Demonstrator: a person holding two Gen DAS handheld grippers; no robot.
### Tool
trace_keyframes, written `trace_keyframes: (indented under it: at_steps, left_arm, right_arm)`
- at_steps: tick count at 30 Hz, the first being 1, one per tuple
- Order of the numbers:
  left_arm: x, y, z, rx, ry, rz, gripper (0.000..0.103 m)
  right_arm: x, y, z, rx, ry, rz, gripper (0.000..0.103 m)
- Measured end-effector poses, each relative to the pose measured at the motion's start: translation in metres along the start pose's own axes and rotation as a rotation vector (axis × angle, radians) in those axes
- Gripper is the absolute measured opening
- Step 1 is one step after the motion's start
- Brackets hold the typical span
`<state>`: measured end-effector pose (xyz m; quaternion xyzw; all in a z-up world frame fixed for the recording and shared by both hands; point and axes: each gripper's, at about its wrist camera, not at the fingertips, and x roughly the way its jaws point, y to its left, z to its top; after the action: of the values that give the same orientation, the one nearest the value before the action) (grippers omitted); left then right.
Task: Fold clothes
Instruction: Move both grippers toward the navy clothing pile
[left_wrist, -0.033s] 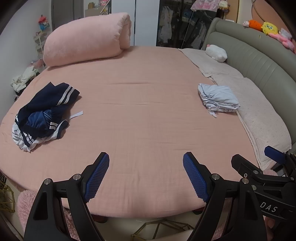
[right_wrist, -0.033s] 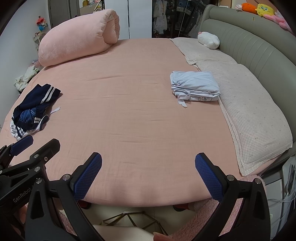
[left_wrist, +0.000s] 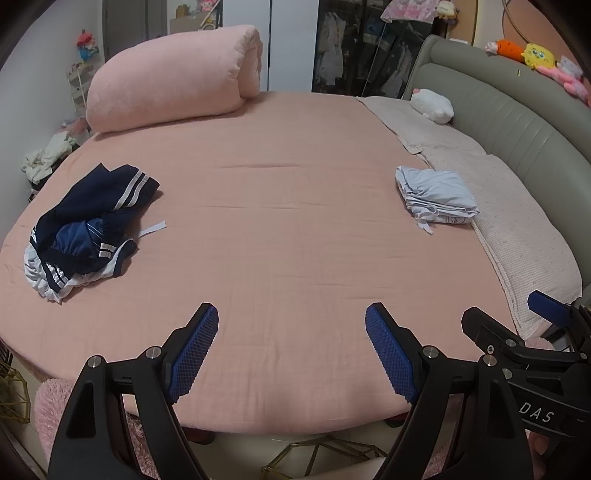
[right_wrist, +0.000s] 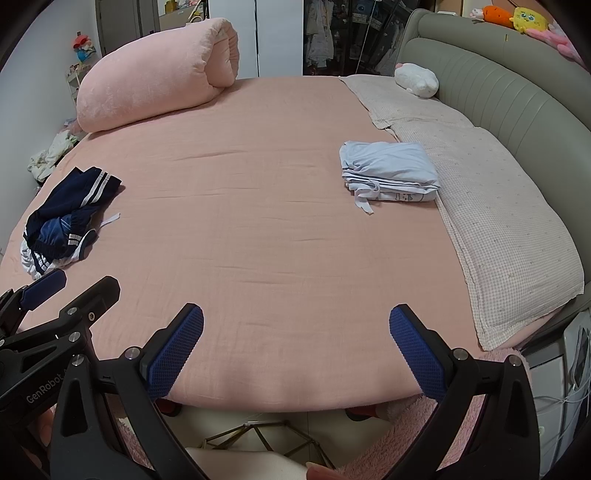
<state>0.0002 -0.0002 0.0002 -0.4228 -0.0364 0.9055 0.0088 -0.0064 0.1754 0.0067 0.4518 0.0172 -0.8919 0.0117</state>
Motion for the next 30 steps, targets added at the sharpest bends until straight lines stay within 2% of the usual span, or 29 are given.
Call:
trace_keyframes:
  at_steps: [7, 10, 15, 17, 19, 22, 24, 25, 27, 28, 29, 30]
  left_arm:
    - [0.001, 0.005, -0.001, 0.0, -0.012, -0.007, 0.084]
    - [0.005, 0.013, 0.004, 0.002, -0.019, -0.018, 0.084]
    - [0.011, 0.054, 0.023, -0.074, -0.042, -0.042, 0.084]
    - [0.016, 0.083, 0.03, -0.131, -0.057, -0.017, 0.084]
    - [0.021, 0.114, 0.037, -0.192, -0.072, 0.013, 0.084]
    - [0.033, 0.18, 0.041, -0.329, -0.077, 0.057, 0.084]
    - [0.039, 0.224, 0.041, -0.408, -0.096, 0.124, 0.084]
    - [0.041, 0.244, 0.041, -0.436, -0.103, 0.176, 0.084]
    - [0.049, 0.292, 0.04, -0.512, -0.107, 0.264, 0.084]
    - [0.055, 0.314, 0.04, -0.549, -0.1, 0.286, 0.084]
    - [0.062, 0.336, 0.039, -0.586, -0.089, 0.305, 0.084]
    - [0.069, 0.354, 0.037, -0.614, -0.073, 0.323, 0.084]
  right_arm:
    - [0.004, -0.001, 0.0, 0.004, 0.001, 0.019, 0.102]
    - [0.008, 0.002, 0.005, -0.014, -0.001, 0.056, 0.102]
    - [0.011, 0.037, 0.024, -0.179, -0.081, 0.06, 0.101]
    - [0.014, 0.056, 0.037, -0.251, -0.105, 0.094, 0.099]
    - [0.02, 0.075, 0.053, -0.283, -0.099, 0.173, 0.099]
    - [0.032, 0.112, 0.072, -0.33, -0.071, 0.287, 0.098]
    - [0.042, 0.141, 0.081, -0.354, -0.051, 0.363, 0.097]
    - [0.046, 0.155, 0.086, -0.366, -0.041, 0.4, 0.093]
    - [0.059, 0.188, 0.097, -0.385, -0.009, 0.444, 0.078]
    - [0.067, 0.206, 0.103, -0.396, 0.005, 0.452, 0.068]
    - [0.075, 0.223, 0.107, -0.412, 0.012, 0.449, 0.062]
    - [0.083, 0.24, 0.11, -0.43, 0.015, 0.445, 0.06]
